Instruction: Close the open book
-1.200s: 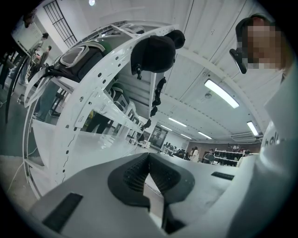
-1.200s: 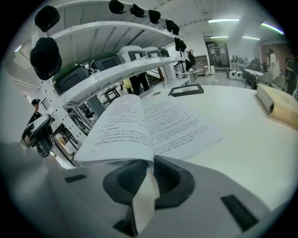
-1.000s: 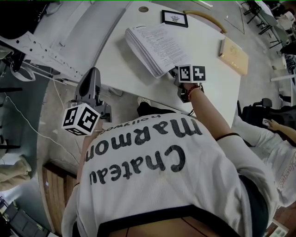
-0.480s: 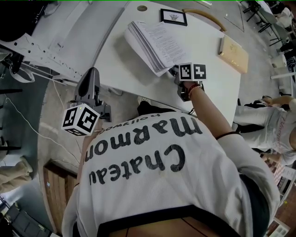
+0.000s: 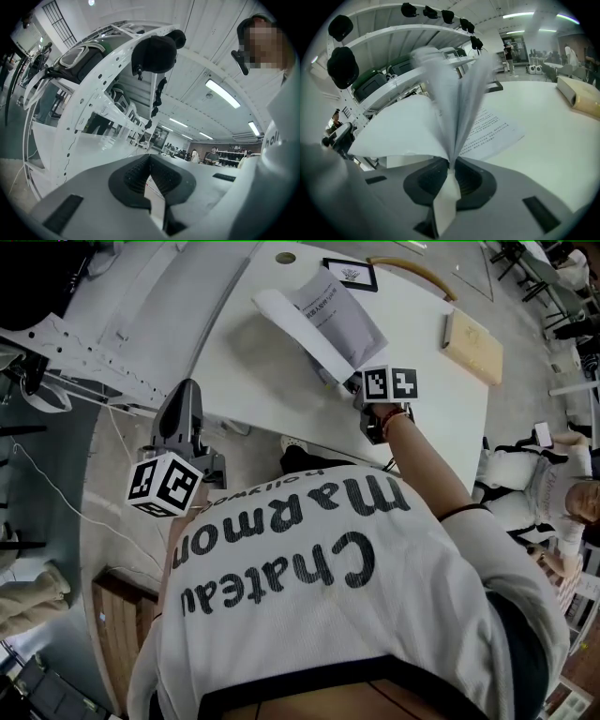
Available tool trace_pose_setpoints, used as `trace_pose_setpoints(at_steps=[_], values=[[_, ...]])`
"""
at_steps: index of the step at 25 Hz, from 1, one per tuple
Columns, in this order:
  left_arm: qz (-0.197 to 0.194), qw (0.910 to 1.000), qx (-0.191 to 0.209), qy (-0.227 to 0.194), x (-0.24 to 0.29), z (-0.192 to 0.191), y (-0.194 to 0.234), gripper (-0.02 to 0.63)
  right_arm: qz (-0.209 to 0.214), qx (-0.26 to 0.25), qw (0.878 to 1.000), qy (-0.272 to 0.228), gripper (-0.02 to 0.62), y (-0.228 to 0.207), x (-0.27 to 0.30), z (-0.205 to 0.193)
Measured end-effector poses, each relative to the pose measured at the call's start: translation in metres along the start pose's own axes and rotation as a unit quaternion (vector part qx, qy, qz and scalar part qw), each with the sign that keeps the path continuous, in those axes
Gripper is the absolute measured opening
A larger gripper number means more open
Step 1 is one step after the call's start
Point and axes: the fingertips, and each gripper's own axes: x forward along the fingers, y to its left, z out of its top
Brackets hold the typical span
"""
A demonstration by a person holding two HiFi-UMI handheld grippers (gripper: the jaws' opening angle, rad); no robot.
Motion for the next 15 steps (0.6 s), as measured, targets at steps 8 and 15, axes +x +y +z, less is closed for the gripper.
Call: trace_pose_setpoints(at_steps=[8, 15], values=[[0.002, 1.0, -0.002, 0.001, 0.0006, -0.002, 0.0021, 0.023, 0.006, 0.013, 1.0, -0.007, 0.06, -0.0007, -0.0003, 0.0011], [-0.001, 1.0, -0.004, 0.003, 0.0029, -0.0047, 0.0033, 0.023, 0.01, 0.022, 1.0, -0.01, 0.06, -0.0005, 0.0013, 0.0008]])
